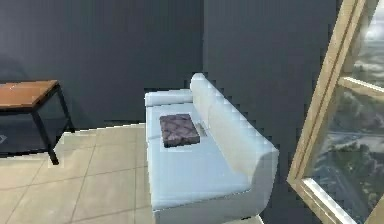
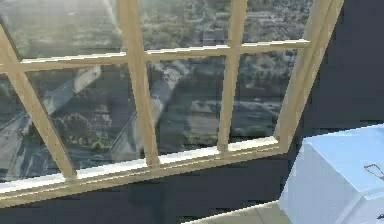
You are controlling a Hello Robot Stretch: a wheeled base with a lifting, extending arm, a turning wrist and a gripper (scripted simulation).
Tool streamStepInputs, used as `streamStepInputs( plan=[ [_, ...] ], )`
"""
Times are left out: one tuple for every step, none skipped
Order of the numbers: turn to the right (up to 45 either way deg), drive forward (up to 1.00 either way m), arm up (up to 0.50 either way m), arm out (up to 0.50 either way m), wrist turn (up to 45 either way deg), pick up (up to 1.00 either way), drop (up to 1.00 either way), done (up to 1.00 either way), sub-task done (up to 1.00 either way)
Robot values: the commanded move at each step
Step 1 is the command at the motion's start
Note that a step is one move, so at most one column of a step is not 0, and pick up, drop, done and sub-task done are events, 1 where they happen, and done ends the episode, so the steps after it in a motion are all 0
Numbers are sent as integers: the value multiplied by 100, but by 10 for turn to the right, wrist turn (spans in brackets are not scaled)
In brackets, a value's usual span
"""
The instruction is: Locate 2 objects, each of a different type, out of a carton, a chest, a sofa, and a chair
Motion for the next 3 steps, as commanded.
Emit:
streamStepInputs(
  plan=[
    [0,0,0,0,0,0,0,0,100],
    [-450,0,0,0,0,0,0,0,0],
    [-450,0,0,0,0,0,0,0,0]
  ],
)
